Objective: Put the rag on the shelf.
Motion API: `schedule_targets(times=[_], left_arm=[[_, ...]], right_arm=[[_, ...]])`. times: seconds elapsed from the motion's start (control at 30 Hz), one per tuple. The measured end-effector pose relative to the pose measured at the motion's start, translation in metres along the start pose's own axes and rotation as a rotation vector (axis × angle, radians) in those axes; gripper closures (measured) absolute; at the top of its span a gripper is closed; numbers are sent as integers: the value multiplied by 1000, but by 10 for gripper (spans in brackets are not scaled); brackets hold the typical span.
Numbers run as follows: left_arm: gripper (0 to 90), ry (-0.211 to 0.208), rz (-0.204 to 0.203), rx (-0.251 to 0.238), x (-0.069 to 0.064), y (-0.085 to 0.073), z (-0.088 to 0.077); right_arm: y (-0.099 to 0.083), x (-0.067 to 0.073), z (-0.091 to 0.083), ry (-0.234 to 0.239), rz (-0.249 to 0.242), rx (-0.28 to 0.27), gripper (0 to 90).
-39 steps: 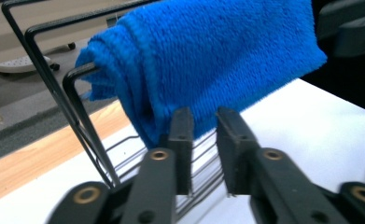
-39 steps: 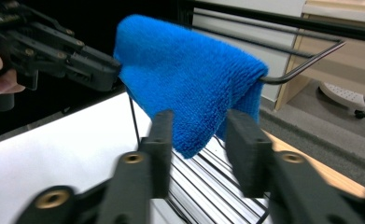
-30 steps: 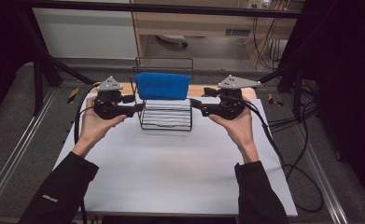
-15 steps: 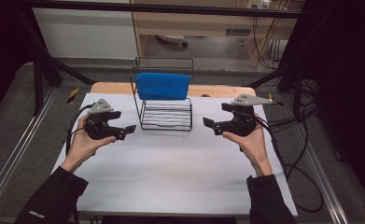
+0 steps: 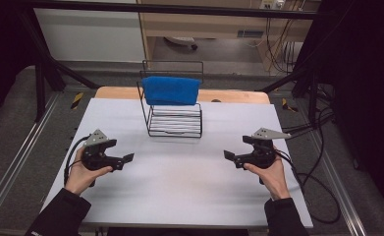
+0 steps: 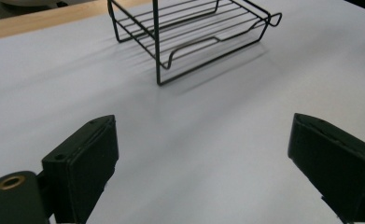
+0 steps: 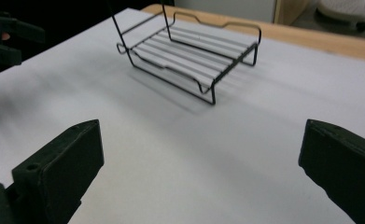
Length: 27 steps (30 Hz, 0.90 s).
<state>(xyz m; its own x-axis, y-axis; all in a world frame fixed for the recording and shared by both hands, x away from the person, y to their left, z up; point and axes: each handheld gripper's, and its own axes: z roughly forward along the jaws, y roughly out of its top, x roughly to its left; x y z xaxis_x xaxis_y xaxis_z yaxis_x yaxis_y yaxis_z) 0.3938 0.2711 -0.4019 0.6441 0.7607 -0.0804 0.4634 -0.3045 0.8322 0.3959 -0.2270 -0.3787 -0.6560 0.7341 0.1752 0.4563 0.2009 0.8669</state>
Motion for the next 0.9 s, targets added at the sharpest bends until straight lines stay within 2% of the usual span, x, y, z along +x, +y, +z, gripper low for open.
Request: schedule_targets(times=[0.2, 0.27, 0.47, 0.67, 0.9], left_arm=[[89, 16, 6, 15, 4, -25, -3], [89, 13, 6, 24, 5, -31, -3], [89, 11, 12, 46, 6, -42, -1], [89, 6, 22, 55, 5, -51, -1], [89, 7, 12, 51, 6, -55, -2]], right_arm=[[-32, -9, -4, -5, 0, 42, 7], [-42, -12, -6, -8, 14, 56, 7], [-69, -21, -13, -25, 43, 84, 7], [-82, -25, -23, -35, 51, 70, 8], [-83, -25, -25, -37, 53, 65, 8]])
